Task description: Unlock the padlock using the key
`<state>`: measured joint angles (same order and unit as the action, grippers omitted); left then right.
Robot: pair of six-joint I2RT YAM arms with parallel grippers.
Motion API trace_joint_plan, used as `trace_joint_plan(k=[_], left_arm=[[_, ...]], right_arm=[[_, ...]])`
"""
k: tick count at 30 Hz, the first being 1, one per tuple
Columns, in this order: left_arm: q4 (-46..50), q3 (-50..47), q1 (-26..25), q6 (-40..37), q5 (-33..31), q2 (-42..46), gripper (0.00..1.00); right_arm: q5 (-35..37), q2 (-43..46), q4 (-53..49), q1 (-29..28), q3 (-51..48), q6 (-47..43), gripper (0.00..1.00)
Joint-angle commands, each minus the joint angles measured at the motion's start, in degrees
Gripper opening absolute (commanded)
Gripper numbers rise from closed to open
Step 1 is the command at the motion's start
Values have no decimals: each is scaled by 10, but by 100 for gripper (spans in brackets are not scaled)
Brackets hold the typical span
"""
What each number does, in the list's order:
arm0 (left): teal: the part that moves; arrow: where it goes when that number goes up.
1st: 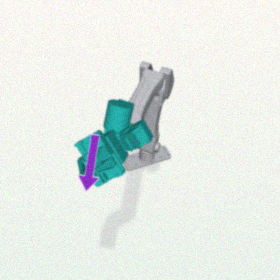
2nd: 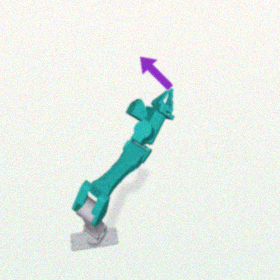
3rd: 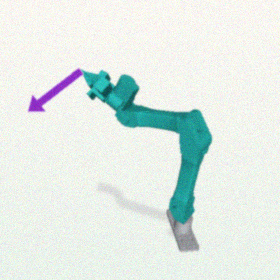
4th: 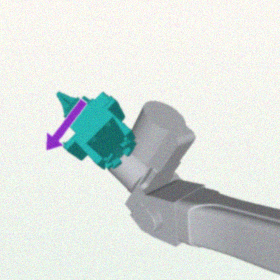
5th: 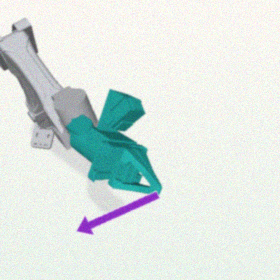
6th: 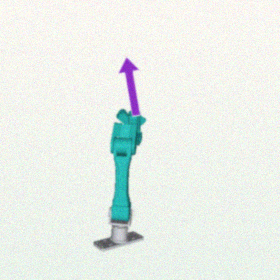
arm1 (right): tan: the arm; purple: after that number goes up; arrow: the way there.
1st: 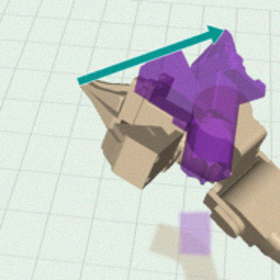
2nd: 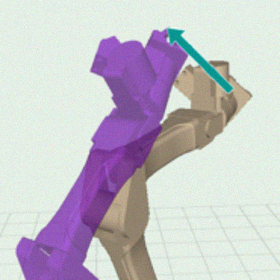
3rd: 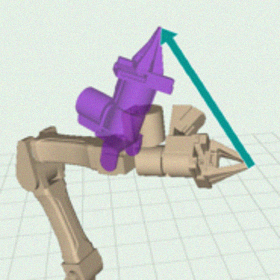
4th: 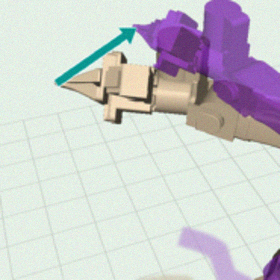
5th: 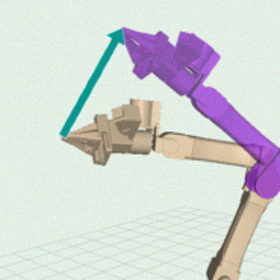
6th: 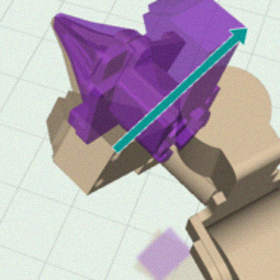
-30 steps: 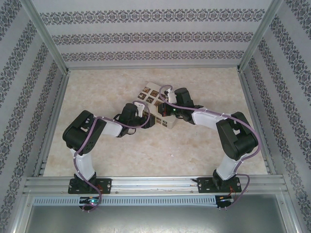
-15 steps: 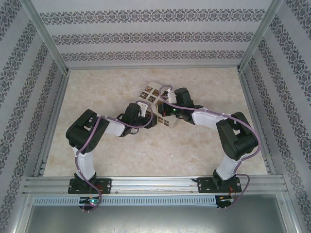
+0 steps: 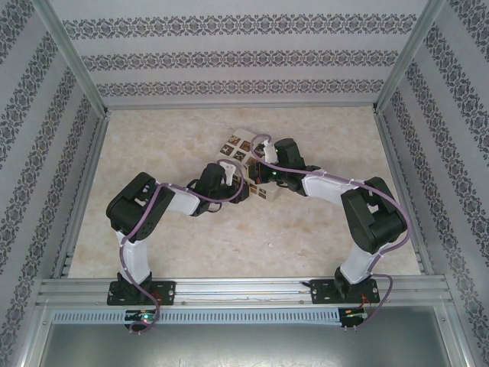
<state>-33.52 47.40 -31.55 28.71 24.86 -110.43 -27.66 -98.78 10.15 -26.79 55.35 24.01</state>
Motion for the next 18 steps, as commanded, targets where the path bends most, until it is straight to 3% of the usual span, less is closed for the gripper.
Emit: trace_joint_plan(k=[1,11,18], left_arm=[[-17,8,-10,16,-4,-4,25],[-22,-3,-10,48,-3,24,20],[11,-1,-10,98,19,58,20]], right_arm=[[2,25,-24,-1,-9,-8,0],[1,125,-6,13,-40,-27,0],[21,235,45,0,-163,-88,0]])
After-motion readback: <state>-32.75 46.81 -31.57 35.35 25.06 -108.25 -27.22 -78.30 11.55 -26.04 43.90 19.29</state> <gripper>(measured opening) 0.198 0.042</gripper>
